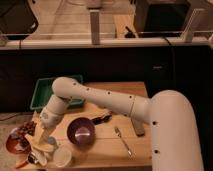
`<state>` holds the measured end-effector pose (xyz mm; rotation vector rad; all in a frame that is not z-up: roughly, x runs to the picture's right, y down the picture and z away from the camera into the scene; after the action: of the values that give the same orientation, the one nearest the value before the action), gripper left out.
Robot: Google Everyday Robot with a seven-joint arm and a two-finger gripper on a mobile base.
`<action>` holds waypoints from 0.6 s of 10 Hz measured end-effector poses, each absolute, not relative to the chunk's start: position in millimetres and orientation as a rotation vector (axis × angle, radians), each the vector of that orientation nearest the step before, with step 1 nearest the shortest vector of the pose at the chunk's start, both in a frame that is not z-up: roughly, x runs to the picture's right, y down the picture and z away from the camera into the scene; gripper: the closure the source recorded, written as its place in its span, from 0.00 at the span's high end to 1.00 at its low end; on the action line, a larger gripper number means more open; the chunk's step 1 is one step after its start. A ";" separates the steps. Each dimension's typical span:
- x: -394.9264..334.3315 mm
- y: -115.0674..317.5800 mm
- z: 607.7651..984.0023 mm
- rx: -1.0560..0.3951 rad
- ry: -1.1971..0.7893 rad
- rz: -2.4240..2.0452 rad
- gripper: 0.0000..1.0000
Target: Place banana in paper cup
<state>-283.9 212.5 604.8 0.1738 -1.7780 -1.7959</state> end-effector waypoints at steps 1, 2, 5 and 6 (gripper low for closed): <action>-283.2 217.5 596.7 0.166 -1.831 -1.814 0.00; -284.6 223.5 586.5 0.145 -1.921 -1.841 0.00; -276.1 231.6 570.9 0.081 -2.050 -1.864 0.00; -267.3 233.1 566.5 0.061 -2.041 -1.869 0.00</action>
<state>-267.3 233.1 566.5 0.0614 -2.0411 -1.8687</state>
